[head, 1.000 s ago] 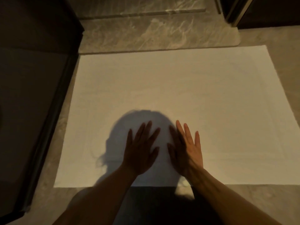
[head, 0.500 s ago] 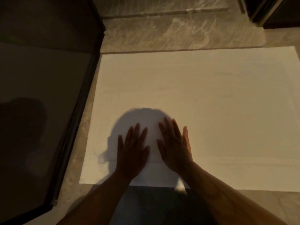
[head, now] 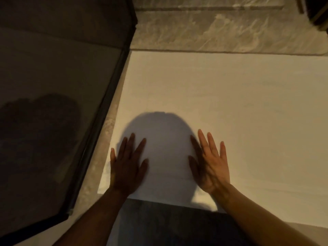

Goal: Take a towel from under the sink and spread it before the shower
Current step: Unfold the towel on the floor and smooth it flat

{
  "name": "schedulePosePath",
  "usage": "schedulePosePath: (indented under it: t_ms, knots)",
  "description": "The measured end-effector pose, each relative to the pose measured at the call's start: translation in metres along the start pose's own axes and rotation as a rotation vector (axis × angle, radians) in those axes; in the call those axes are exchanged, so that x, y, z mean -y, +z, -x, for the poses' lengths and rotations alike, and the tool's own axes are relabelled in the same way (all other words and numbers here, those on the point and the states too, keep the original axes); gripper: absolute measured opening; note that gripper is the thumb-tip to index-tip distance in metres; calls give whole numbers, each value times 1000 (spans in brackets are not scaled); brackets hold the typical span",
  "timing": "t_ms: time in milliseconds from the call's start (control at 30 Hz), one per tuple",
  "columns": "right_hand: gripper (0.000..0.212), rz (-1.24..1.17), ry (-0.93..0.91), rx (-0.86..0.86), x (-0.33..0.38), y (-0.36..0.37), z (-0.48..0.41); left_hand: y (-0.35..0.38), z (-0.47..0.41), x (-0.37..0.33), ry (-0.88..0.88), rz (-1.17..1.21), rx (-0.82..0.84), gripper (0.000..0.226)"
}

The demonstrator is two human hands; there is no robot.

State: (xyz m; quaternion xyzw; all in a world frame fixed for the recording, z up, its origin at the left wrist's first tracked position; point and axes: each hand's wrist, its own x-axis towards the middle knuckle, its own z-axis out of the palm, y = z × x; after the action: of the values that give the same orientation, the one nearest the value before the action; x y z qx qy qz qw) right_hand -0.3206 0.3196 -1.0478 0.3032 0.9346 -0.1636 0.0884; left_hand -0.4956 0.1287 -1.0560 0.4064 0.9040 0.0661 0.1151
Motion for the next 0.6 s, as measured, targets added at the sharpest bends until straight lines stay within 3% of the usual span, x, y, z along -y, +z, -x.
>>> schedulePosePath:
  t_ms: [167, 367, 600]
  knots:
    - [61, -38, 22, 33, 3, -3, -3, -5, -6, -4, 56, -15, 13, 62]
    - [63, -125, 55, -35, -11, -32, -57, -15, -82, -53, 278, -24, -5, 60]
    - [62, -17, 35, 55, -20, -36, -100, -1, -129, -58, 156, -79, -11, 61]
